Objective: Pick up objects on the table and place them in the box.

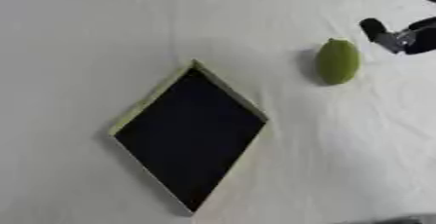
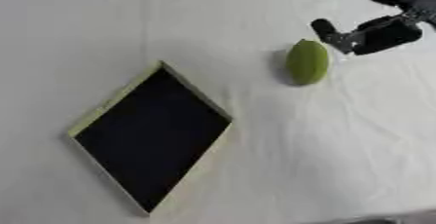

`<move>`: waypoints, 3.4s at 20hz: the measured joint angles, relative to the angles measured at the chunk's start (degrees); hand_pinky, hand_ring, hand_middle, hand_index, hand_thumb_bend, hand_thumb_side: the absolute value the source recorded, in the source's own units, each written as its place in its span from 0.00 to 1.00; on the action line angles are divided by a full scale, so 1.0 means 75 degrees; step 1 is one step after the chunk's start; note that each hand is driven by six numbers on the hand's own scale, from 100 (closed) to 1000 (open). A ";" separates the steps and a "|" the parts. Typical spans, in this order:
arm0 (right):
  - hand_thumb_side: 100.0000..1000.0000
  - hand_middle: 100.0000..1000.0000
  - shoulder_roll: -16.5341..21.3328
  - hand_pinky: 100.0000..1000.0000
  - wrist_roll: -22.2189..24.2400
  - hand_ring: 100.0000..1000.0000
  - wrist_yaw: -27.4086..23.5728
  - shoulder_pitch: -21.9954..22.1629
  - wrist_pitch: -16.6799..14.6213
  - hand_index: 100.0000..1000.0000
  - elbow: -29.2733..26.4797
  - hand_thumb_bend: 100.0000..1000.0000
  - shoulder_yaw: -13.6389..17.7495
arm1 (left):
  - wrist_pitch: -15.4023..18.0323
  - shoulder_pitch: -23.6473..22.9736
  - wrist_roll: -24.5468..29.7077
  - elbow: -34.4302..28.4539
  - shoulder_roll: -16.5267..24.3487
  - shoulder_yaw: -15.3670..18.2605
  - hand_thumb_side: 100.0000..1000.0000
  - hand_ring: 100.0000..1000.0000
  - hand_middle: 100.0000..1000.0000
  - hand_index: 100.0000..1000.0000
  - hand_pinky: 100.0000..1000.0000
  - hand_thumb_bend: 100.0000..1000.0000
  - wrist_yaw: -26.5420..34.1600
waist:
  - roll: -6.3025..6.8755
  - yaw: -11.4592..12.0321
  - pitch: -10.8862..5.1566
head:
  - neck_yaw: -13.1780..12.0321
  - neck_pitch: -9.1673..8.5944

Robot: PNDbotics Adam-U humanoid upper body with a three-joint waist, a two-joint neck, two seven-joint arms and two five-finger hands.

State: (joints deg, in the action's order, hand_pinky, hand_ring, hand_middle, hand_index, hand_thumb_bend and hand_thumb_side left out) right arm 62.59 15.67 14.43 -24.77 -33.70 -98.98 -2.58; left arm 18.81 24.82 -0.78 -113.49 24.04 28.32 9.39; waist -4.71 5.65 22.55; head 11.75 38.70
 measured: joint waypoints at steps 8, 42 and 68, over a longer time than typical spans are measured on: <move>0.08 0.85 -0.0065 0.88 0.1533 0.92 -0.0579 -0.0259 0.0428 0.87 0.0442 0.00 -0.0284 | -0.0027 0.0008 0.0037 0.0000 -0.0002 -0.0004 0.41 0.55 0.56 0.62 0.45 0.00 0.0032 | -0.0002 0.0024 -0.0001 | 0.0034 -0.0005; 0.13 0.89 -0.0750 0.90 0.1755 0.91 0.0366 -0.0795 0.0960 1.00 0.2878 0.03 -0.0801 | -0.0057 0.0048 0.0103 0.0000 -0.0005 -0.0044 0.41 0.54 0.55 0.62 0.45 0.00 0.0101 | -0.0024 0.0086 -0.0020 | 0.0059 -0.0074; 0.00 0.71 -0.1265 0.85 0.1461 0.82 0.1168 -0.1214 0.0930 0.80 0.4387 0.00 -0.0979 | -0.0067 0.0052 0.0165 0.0000 -0.0063 -0.0072 0.42 0.55 0.56 0.62 0.45 0.00 0.0164 | -0.0019 0.0099 -0.0020 | 0.0092 -0.0076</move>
State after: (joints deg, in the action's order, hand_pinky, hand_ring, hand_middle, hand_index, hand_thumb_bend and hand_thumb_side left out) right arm 53.11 26.63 23.20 -33.88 -26.72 -66.07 -9.92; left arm 18.30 25.21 0.45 -113.49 23.57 27.78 10.62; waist -4.86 6.39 22.41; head 12.45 38.13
